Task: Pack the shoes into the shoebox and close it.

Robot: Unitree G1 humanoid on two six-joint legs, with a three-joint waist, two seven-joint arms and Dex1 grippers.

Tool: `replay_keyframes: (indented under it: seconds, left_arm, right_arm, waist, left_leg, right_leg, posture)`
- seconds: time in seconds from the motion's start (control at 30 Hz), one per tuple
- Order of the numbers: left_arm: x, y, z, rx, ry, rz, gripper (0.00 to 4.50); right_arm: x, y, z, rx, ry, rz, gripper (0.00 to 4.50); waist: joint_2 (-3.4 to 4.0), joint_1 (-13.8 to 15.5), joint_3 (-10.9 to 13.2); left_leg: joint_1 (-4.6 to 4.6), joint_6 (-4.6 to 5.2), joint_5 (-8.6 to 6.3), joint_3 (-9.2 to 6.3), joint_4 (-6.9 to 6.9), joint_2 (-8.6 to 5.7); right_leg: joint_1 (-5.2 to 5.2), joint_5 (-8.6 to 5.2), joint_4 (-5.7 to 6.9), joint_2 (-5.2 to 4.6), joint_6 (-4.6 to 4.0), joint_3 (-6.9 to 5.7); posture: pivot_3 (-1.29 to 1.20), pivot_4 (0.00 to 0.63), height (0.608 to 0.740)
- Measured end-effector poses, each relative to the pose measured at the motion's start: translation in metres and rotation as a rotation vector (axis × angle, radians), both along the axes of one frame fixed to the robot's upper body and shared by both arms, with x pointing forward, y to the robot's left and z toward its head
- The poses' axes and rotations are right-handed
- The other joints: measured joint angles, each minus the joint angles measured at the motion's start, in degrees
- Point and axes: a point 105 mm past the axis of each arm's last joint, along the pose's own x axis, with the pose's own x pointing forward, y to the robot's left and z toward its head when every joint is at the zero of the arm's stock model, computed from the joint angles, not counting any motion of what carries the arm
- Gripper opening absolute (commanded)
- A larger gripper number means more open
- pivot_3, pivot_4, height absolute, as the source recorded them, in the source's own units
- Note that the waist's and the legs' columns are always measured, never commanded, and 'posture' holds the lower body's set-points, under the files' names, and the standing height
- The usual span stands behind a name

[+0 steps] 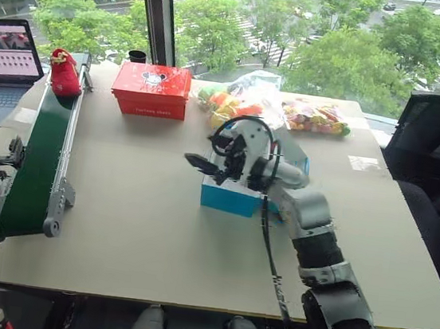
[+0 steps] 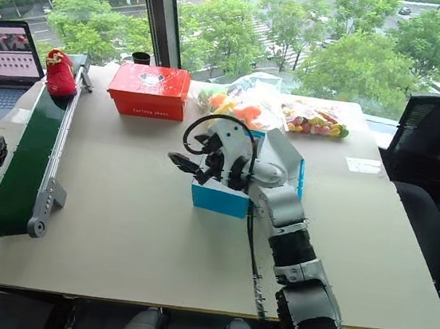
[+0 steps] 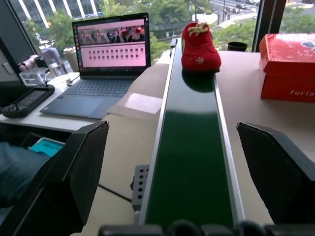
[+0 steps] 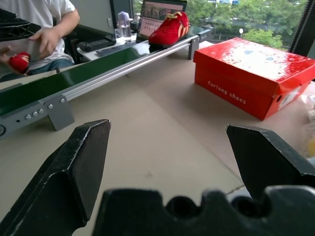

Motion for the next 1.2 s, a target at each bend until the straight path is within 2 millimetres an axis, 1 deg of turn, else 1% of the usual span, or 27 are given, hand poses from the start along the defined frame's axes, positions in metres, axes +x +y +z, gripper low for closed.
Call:
replay_keyframes:
  seconds: [0.07, 0.13, 0.27, 0.33, 0.43, 0.57, 0.6, 0.7, 0.8, 0.93, 1.07, 1.17, 1.2]
  left_arm:
    - [0.004, 0.003, -0.011, -0.029, 0.025, 0.025, 4.47]
    - [0.016, -0.001, -0.022, -0.075, 0.045, 0.016, 4.47]
    - [0.041, -0.010, -0.029, -0.136, 0.072, -0.024, 4.47]
    - [0.049, -0.014, -0.031, -0.146, 0.091, -0.045, 4.47]
    - [0.059, -0.013, -0.036, -0.172, 0.130, -0.049, 4.47]
    - [0.067, -0.011, -0.034, -0.178, 0.130, -0.042, 4.47]
    - [0.071, -0.010, -0.034, -0.182, 0.134, -0.040, 4.47]
    - [0.076, -0.011, -0.035, -0.159, 0.143, -0.038, 4.47]
    - [0.090, -0.015, -0.034, -0.140, 0.144, -0.052, 4.47]
    - [0.101, -0.008, -0.030, -0.111, 0.131, -0.027, 4.47]
    - [0.108, -0.002, -0.029, -0.105, 0.129, -0.007, 4.47]
    - [0.111, 0.001, -0.038, -0.137, 0.150, 0.006, 4.47]
    - [0.111, 0.001, -0.041, -0.146, 0.160, 0.008, 4.22]
  right_arm:
    - [0.003, 0.000, -0.004, -0.017, 0.003, -0.005, 4.50]
    - [0.005, -0.001, -0.007, -0.034, -0.002, -0.011, 4.50]
    - [0.007, -0.005, -0.009, -0.064, -0.016, -0.019, 4.50]
    - [0.008, -0.009, -0.010, -0.086, -0.025, -0.023, 4.50]
    - [0.008, -0.015, -0.011, -0.097, -0.029, -0.034, 4.50]
    - [0.007, -0.027, -0.013, -0.110, -0.040, -0.050, 4.50]
    - [0.006, -0.032, -0.014, -0.117, -0.045, -0.059, 4.50]
    - [0.005, -0.038, -0.013, -0.123, -0.050, -0.071, 4.50]
    - [0.003, -0.044, -0.016, -0.129, -0.051, -0.094, 4.50]
    - [0.002, -0.049, -0.015, -0.135, -0.064, -0.114, 4.50]
    - [0.005, -0.054, -0.014, -0.137, -0.065, -0.143, 4.50]
    - [0.006, -0.056, -0.014, -0.140, -0.063, -0.154, 4.50]
    - [0.006, -0.056, -0.014, -0.142, -0.061, -0.157, 4.50]
  waist:
    - [-0.07, 0.30, -0.04]
    - [-0.11, 0.53, -0.05]
    - [-0.13, 0.62, -0.06]
    - [-0.13, 0.57, -0.06]
    - [-0.14, 0.22, -0.06]
    - [-0.14, 0.04, -0.06]
    - [-0.14, 0.05, -0.06]
    - [-0.14, 0.04, -0.06]
    - [-0.15, 0.11, -0.06]
    - [-0.15, 0.01, -0.06]
    - [-0.15, -0.01, -0.06]
    - [-0.15, -0.04, -0.06]
    - [-0.15, -0.03, -0.06]
  left_leg:
    - [0.00, -0.05, 0.03, 0.00, 0.01, 0.01]
    - [0.01, -0.08, 0.05, -0.02, 0.01, 0.02]
    - [0.01, -0.11, 0.07, -0.05, 0.01, 0.02]
    - [0.00, -0.11, 0.07, -0.05, -0.01, 0.02]
    - [0.00, -0.10, 0.07, -0.06, -0.10, 0.04]
    - [0.00, -0.11, 0.06, -0.06, -0.13, 0.01]
    - [0.00, -0.11, 0.07, -0.06, -0.13, 0.01]
    - [0.00, -0.11, 0.07, -0.06, -0.11, 0.01]
    - [0.00, -0.11, 0.07, -0.06, -0.09, 0.01]
    - [0.00, -0.11, 0.07, -0.05, -0.09, 0.00]
    - [0.00, -0.11, 0.07, -0.06, -0.11, 0.00]
    - [0.00, -0.11, 0.07, -0.05, -0.10, -0.01]
    - [0.00, -0.11, 0.07, -0.05, -0.10, -0.01]
  right_leg:
    - [-0.01, 0.00, -0.01, 0.01, -0.01, -0.01]
    - [-0.04, 0.01, 0.04, 0.03, -0.02, -0.02]
    - [-0.05, 0.02, 0.09, 0.07, -0.03, -0.02]
    - [-0.05, 0.02, 0.08, 0.05, -0.03, -0.02]
    - [-0.11, 0.02, 0.10, 0.08, -0.04, -0.02]
    - [-0.10, 0.02, 0.08, 0.04, -0.04, -0.02]
    - [-0.10, 0.02, 0.07, 0.04, -0.04, -0.03]
    - [-0.10, 0.02, 0.08, 0.05, -0.04, -0.02]
    - [-0.10, 0.02, 0.09, 0.06, -0.04, -0.03]
    - [-0.09, 0.02, 0.07, 0.05, -0.03, -0.03]
    - [-0.10, 0.02, 0.07, 0.05, -0.03, -0.03]
    - [-0.10, 0.02, 0.08, 0.04, -0.03, -0.03]
    - [-0.10, 0.02, 0.09, 0.04, -0.03, -0.03]
  posture:
    - [0.00, 0.150, 0.739]
    - [0.00, 0.150, 0.739]
    - [0.00, 0.150, 0.739]
    - [0.00, 0.150, 0.739]
    - [0.00, 0.150, 0.739]
    - [0.00, 0.150, 0.739]
    - [0.00, 0.150, 0.739]
    - [0.00, 0.150, 0.739]
    - [0.00, 0.150, 0.739]
    - [0.00, 0.150, 0.739]
    - [0.00, 0.150, 0.739]
    - [0.00, 0.150, 0.739]
    - [0.00, 0.150, 0.739]
